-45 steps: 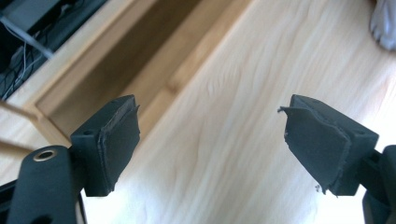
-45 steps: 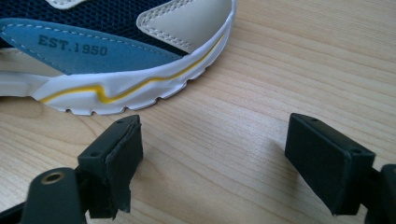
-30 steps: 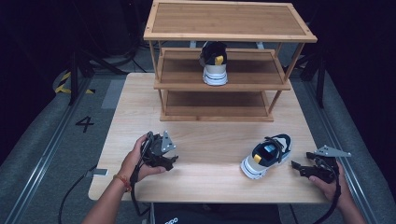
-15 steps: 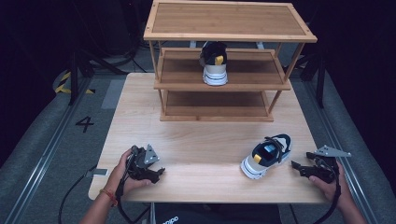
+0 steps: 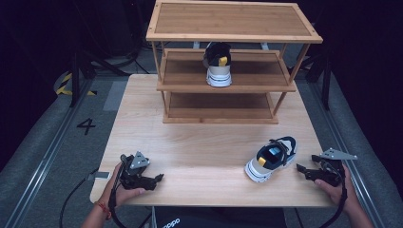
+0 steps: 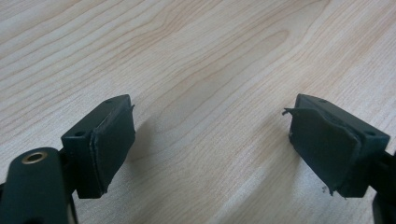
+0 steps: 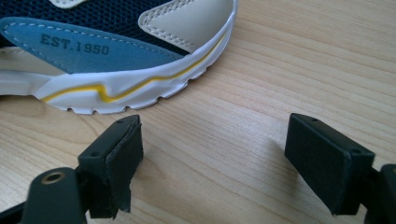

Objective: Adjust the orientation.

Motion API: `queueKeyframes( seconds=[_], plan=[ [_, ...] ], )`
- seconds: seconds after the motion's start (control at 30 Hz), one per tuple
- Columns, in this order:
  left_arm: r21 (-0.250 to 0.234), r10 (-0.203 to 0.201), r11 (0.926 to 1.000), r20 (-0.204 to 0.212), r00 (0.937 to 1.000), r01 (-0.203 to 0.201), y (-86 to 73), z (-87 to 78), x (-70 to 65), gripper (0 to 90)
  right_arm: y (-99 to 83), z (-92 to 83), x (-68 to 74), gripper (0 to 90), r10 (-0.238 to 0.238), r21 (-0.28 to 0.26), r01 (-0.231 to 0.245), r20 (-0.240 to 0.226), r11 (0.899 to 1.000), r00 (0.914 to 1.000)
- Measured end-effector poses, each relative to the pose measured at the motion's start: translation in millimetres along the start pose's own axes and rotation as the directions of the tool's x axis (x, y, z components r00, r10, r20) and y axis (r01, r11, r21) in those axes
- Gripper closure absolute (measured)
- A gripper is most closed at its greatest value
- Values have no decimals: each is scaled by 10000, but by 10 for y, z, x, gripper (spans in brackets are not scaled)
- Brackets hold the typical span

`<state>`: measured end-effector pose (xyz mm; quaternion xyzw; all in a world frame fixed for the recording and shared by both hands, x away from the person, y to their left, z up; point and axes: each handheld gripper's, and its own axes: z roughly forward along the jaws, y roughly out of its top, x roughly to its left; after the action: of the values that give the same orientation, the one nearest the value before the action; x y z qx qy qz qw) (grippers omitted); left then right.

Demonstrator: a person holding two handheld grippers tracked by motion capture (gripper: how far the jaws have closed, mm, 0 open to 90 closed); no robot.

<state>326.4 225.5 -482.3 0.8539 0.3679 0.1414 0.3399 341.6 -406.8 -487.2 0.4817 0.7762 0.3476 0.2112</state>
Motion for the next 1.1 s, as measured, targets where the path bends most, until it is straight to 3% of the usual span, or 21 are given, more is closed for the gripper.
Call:
queueKeyframes(
  seconds=[0.27, 0.37, 0.5, 0.7, 0.73, 0.87, 0.93, 1.1],
  plan=[
    [13, 29, 10000, -57, 10000, -29, 0, -4, -2, 149, 37, -69, 62, 264, -557, 120, 556, 48, 9984, 9984],
    [14, 25, 10000, -59, 10000, -25, -1, -4, -2, 149, 135, -191, 159, 288, -826, -239, 820, -230, 9963, 9963],
    [8, 12, 10000, -59, 10000, -12, -1, -3, -2, 149, 234, -309, 252, 303, -1105, -411, 1093, -260, 9932, 9935],
    [12, 25, 10000, -62, 10000, -25, -1, -3, -2, 149, 411, -509, 437, 360, -1547, -698, 1483, -971, 9865, 9832],
    [10, 31, 10000, -63, 10000, -31, -1, -3, -3, 149, 477, -560, 526, 385, -1824, -778, 1737, -1245, 9817, 9753],
    [11, 18, 10000, -61, 10000, -18, -1, -3, -2, 149, 632, -630, 733, 412, -2231, -948, 2096, -1676, 9732, 9603],
    [2, 5, 10000, -63, 10000, -5, -1, -2, -3, 149, 669, -633, 786, 417, -2239, -981, 2086, -1869, 9731, 9565],
    [7, 13, 10000, -58, 10000, -13, 0, -2, -2, 149, 844, -572, 1063, 444, -2741, -779, 2630, -2353, 9616, 9325]
  ],
)
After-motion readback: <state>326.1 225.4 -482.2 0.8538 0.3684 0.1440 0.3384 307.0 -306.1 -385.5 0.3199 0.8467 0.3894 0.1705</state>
